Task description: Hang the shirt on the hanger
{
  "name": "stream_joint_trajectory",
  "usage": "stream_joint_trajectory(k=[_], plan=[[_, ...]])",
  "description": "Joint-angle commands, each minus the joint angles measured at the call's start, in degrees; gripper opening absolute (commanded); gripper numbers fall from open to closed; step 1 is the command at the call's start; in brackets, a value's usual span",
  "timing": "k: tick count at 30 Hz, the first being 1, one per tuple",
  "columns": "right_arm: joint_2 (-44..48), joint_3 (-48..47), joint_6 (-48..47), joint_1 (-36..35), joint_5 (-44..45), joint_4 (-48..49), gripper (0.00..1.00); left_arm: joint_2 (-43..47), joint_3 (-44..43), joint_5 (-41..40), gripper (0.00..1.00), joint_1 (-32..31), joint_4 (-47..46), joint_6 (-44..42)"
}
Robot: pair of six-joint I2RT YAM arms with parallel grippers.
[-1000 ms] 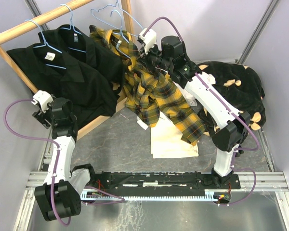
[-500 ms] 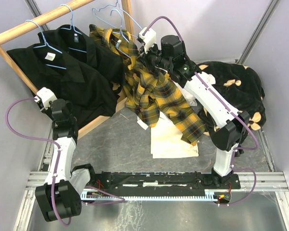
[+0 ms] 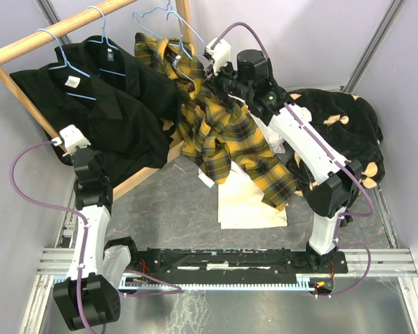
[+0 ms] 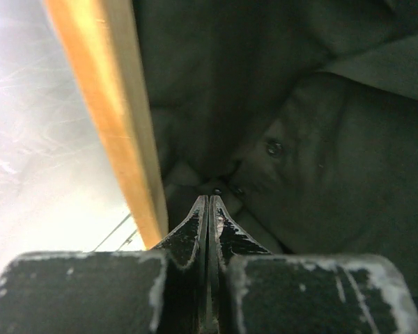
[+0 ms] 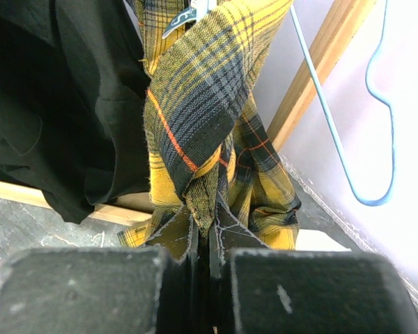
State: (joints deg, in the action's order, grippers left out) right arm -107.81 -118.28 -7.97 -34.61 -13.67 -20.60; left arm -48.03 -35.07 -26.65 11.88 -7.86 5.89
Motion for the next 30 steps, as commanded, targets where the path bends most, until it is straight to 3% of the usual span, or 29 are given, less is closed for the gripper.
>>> stream_joint_trajectory(k=[1, 10, 14, 22, 24, 26, 27, 30], plan=[[3.8, 0.8, -0.5, 1.1, 0.5, 4.5, 0.0, 1.1, 0.5, 9.6, 0.03, 0.0, -1.2, -1.1], [5.8, 3.6, -0.3, 2.3, 1.1, 5.5, 0.0, 1.0, 1.0, 16.8, 0.03, -2.1, -2.9, -3.0], [6.0, 4.3, -0.3, 2.4, 1.1, 5.6, 0.0, 2.3, 0.0, 12.8, 0.05, -2.4, -0.1, -1.6], [6.0, 4.8, 0.1, 2.8, 0.4, 6.3, 0.0, 5.7, -7.1, -15.1, 0.51, -2.4, 20.7, 7.8], [5.8, 4.8, 0.4, 3.0, -0.1, 6.3, 0.0, 6.8, -7.6, -19.9, 0.69, -2.3, 23.4, 10.0], [5.6, 4.8, 0.9, 3.0, -0.3, 6.5, 0.0, 7.3, -7.5, -22.5, 0.94, -2.4, 23.8, 10.3], [5.6, 4.7, 1.2, 2.9, -0.5, 6.6, 0.0, 7.3, -7.3, -23.5, 0.99, -2.3, 23.7, 10.3], [5.2, 4.4, 1.8, 2.9, -1.0, 6.5, 0.0, 6.6, -6.6, -26.6, 0.99, -2.3, 21.9, 8.8]])
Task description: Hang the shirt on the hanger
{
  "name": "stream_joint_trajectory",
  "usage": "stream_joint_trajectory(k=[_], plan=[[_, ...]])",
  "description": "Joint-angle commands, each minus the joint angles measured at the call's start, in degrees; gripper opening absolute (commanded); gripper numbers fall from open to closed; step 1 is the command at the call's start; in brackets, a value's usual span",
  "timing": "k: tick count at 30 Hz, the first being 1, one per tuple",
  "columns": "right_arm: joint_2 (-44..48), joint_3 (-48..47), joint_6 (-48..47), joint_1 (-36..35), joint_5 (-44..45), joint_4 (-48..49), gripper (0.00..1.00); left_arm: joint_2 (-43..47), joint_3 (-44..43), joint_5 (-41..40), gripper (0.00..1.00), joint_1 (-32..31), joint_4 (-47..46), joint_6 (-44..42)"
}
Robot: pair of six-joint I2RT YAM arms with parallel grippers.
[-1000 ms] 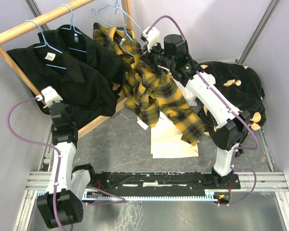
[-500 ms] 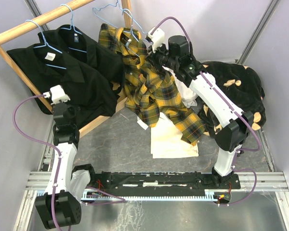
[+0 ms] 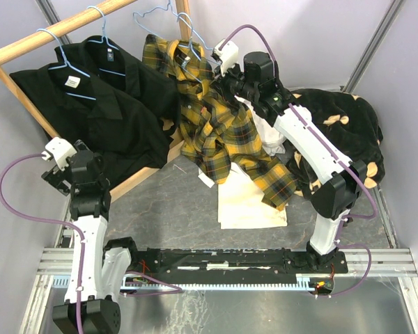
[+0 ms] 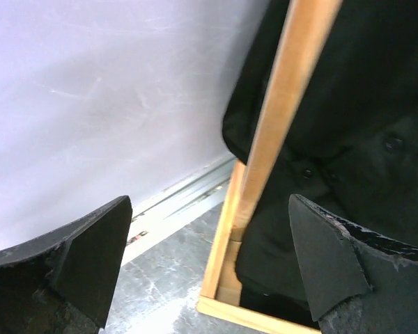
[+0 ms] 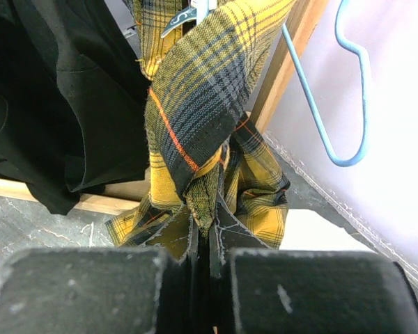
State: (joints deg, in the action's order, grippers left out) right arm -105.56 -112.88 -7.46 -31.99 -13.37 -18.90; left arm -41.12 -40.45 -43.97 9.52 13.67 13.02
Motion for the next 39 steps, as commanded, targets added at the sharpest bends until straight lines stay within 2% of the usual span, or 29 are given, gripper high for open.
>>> stream_joint_trajectory(k=[1, 8, 12, 20, 26, 28, 31, 32, 36, 39], plan=[[2.8, -1.1, 1.4, 0.3, -1.4, 4.6, 0.0, -0.5, -0.6, -9.9, 0.99, 0.1, -1.5, -0.2], [2.4, -2.6, 1.2, 0.3, -1.4, 3.3, 0.0, -5.7, 1.1, -8.4, 1.0, 0.9, -17.5, -7.6], [2.2, -3.8, 1.2, 0.3, -1.6, 2.7, 0.0, -9.0, 2.5, -5.0, 0.97, 3.0, -26.3, -10.1], [1.7, -5.5, 1.4, 0.3, -2.0, 2.0, 0.0, -16.2, 4.1, -0.5, 0.78, 5.6, -39.7, -11.1], [1.4, -6.4, 1.7, 0.3, -2.0, 1.6, 0.0, -21.2, 3.3, 1.2, 0.68, 7.6, -41.8, -10.6], [1.4, -6.4, 1.6, 0.3, -2.0, 1.5, 0.0, -22.0, 3.4, 1.5, 0.59, 8.0, -41.9, -10.1], [1.6, -6.2, 1.3, 0.3, -1.9, 1.4, 0.0, -21.5, 4.7, 1.9, 0.27, 8.2, -42.9, -9.2], [1.7, -6.1, 1.2, 0.3, -1.8, 1.4, 0.0, -21.2, 5.3, 1.8, 0.21, 8.2, -43.3, -9.2], [1.5, -6.3, 1.4, 0.3, -1.7, 1.5, 0.0, -19.5, 6.9, 2.1, 0.06, 8.4, -44.4, -9.4], [1.5, -6.4, 1.6, 0.3, -1.8, 1.5, 0.0, -18.9, 7.0, 3.3, 0.03, 8.4, -43.6, -9.4]])
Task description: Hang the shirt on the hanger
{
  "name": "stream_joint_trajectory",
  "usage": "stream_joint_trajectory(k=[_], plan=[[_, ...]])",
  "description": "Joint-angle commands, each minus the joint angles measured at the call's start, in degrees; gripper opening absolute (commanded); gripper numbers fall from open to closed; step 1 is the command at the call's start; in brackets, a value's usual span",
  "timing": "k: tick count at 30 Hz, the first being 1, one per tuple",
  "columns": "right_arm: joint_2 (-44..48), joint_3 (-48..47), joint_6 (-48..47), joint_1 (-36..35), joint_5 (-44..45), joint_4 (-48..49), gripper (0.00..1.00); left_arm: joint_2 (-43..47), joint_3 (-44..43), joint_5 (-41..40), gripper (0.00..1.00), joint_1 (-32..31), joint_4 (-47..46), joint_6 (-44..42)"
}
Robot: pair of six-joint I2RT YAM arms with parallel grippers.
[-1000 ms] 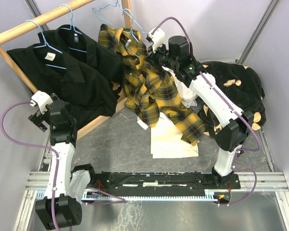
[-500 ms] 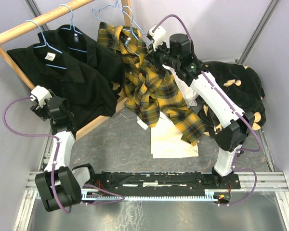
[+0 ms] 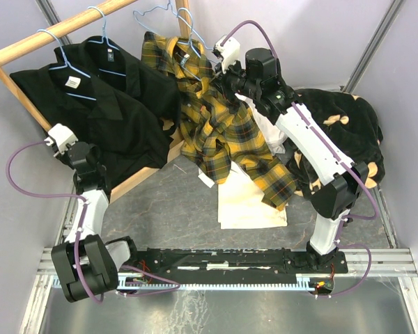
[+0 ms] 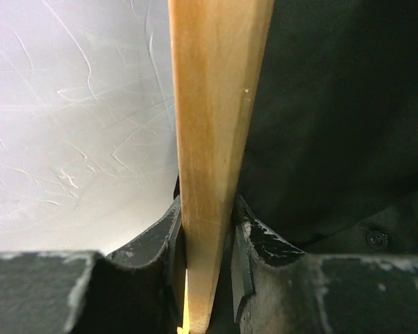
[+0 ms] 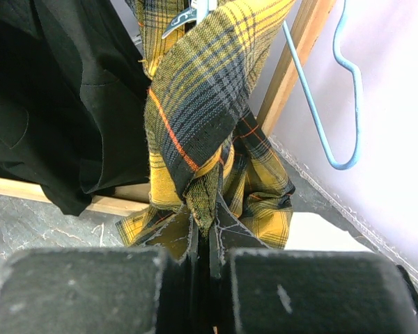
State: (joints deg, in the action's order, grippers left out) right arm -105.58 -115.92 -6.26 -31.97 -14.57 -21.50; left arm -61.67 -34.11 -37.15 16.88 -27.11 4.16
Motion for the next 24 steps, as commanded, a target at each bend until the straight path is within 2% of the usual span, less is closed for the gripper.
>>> stream_joint_trajectory(k=[1, 4, 8, 12, 24], plan=[[1.5, -3.4, 0.4, 0.3, -0.6, 4.1, 0.0, 2.0, 0.7, -2.8, 0.03, 1.0, -2.3, -0.5], [1.6, -3.1, 0.1, 0.3, -0.4, 4.0, 0.0, 3.9, 1.2, 1.1, 0.03, 1.0, -0.2, 0.2], [2.0, -2.6, -0.6, 0.3, 0.3, 3.9, 0.0, 6.9, 2.2, 11.3, 0.03, 1.0, 2.8, 0.3], [3.0, -1.3, -1.0, 0.2, 1.0, 4.1, 0.0, 8.4, 2.1, 18.0, 0.03, 1.0, 5.3, 1.7], [8.7, 4.8, -4.4, 1.1, 4.6, 4.4, 0.0, 8.7, 2.4, 28.6, 0.03, 0.7, 5.3, 1.7]])
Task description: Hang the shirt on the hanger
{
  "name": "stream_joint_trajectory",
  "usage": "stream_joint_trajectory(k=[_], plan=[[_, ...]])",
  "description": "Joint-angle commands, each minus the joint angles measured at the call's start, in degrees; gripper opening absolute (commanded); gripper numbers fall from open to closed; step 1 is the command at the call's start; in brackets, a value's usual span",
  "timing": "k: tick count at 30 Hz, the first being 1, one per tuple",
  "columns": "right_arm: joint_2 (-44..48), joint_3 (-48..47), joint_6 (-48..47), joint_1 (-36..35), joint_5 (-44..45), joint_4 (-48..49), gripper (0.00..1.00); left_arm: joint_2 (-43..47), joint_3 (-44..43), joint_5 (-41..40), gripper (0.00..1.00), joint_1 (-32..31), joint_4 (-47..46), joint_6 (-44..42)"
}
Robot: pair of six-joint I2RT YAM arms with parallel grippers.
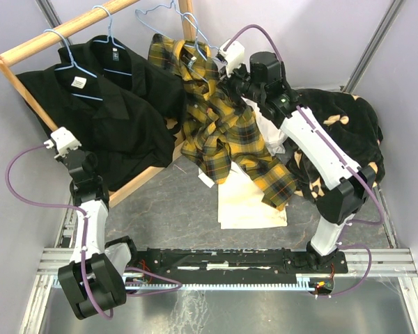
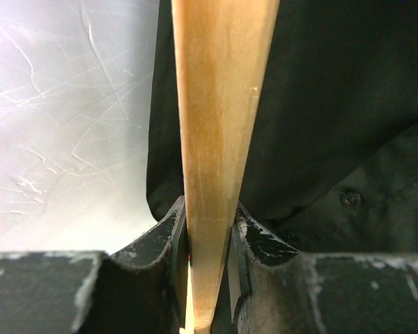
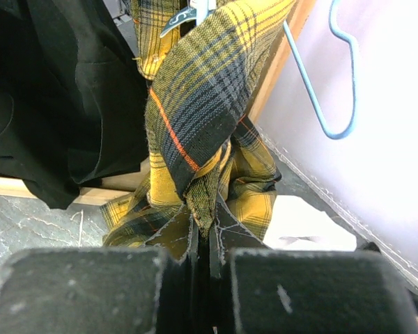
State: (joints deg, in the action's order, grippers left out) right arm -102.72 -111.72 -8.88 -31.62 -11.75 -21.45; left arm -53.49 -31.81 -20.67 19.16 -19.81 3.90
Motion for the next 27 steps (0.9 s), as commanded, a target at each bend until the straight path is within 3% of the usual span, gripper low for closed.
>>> stream_joint_trajectory(k=[1, 27], plan=[[6.4, 1.1, -1.9, 0.9, 1.9, 4.4, 0.0, 0.5, 0.1, 12.7, 0.03, -1.7, -2.1, 1.9], [13.0, 9.1, -1.7, 3.0, 3.5, 5.1, 0.0, -2.2, -1.8, 31.7, 0.03, -7.8, -1.6, -2.4]])
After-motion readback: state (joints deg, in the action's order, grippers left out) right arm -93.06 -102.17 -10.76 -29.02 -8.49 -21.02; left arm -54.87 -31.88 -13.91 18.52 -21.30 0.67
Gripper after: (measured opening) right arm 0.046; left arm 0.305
